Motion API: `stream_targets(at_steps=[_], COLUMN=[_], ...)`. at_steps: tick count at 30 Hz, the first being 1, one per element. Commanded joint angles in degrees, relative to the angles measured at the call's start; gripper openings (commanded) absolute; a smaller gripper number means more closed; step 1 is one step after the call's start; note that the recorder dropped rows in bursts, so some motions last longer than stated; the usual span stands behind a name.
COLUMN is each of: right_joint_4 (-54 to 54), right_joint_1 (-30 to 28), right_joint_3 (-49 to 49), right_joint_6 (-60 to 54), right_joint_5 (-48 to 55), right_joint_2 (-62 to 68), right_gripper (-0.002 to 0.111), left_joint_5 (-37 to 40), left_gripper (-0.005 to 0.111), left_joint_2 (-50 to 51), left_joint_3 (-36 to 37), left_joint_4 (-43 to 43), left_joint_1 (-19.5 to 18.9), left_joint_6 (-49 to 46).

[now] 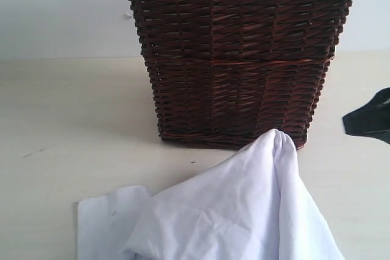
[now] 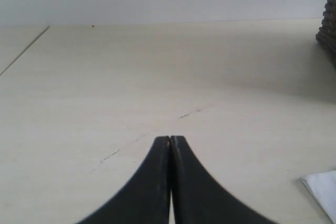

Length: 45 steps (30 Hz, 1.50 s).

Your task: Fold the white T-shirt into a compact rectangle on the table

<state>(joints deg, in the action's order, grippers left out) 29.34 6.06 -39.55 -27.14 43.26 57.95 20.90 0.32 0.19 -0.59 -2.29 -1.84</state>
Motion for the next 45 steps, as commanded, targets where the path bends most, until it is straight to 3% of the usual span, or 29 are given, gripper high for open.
stream_targets(at_steps=[1,3,5,6,8,9,10,11,13,17,20,24,28,34,36,43,45], right_joint_4=[32.58,41.16,40.23,38.25,34.96,28.65,23.42,10.48,-11.13,-48.26,-60.64,-56.52,-57.58,-65.17,-64.88,-71.03,-71.13], right_joint_1=[-0.08,2.07,6.44,9.88,21.58,30.47,34.7,41.72,50.67,66.2,74.22,76.94,77.27,77.27,77.27,77.27,77.27], right_joint_3=[-2.35,-2.35,-2.35,-2.35,-1.38,-1.38,-1.38,-1.38,-1.49,-4.92,-11.27,-15.62,-16.68,-16.82,-16.82,-16.82,-16.82], right_joint_6=[-28.28,-35.24,-37.12,-37.27,-37.27,-34.47,-30.33,-19.52,-0.27,32.96,46.83,47.71,48.47,55.97,55.97,55.97,55.86], right_joint_5=[19.52,26.7,26.7,25.94,14.11,3.83,-1.74,-9.49,-14.77,-10.82,1.02,1.52,2.72,13.81,14.22,24.29,25.69], right_joint_2=[-0.02,-0.02,-0.97,-1.39,-3.28,-3.41,-2.98,-1.25,3.52,16.57,25.15,33.66,37.24,42.47,44.22,44.32,42.3], right_gripper=[0.042,0.042,0.042,0.042,0.042,0.042,0.042,0.042,0.042,0.042,0.043,0.053,0.053,0.052,0.045,0.0,0.0], left_joint_5=[-1.02,-1.02,-1.02,-1.02,-1.02,-1.02,-1.02,-1.02,-1.02,-1.02,-1.02,-1.02,-1.02,-1.02,-1.02,-1.02,-1.02], left_gripper=[0.0,0.0,0.0,0.0,0.0,0.0,0.0,0.0,0.0,0.0,0.0,0.0,0.0,0.0,0.0,0.0,0.0], left_joint_2=[-0.32,-0.32,-0.32,-0.32,-0.32,-0.32,-0.32,-0.32,-0.32,-0.32,-0.32,-0.32,-0.32,-0.32,-0.32,-0.32,-0.32], left_joint_3=[-0.19,-0.19,-0.19,-0.19,-0.19,-0.19,-0.19,-0.19,-0.19,-0.19,-0.19,-0.19,-0.19,-0.19,-0.19,-0.19,-0.19], left_joint_4=[-0.01,-0.01,-0.01,-0.01,-0.01,-0.01,-0.01,-0.01,-0.01,-0.01,-0.01,-0.01,-0.01,-0.01,-0.01,-0.01,-0.01], left_joint_1=[0.24,0.24,0.24,0.24,0.24,0.24,0.24,0.24,0.24,0.24,0.24,0.24,0.24,0.24,0.24,0.24,0.24], left_joint_6=[0.37,0.37,0.37,0.37,0.37,0.37,0.37,0.37,0.37,0.37,0.37,0.37,0.37,0.37,0.37,0.37,0.37])
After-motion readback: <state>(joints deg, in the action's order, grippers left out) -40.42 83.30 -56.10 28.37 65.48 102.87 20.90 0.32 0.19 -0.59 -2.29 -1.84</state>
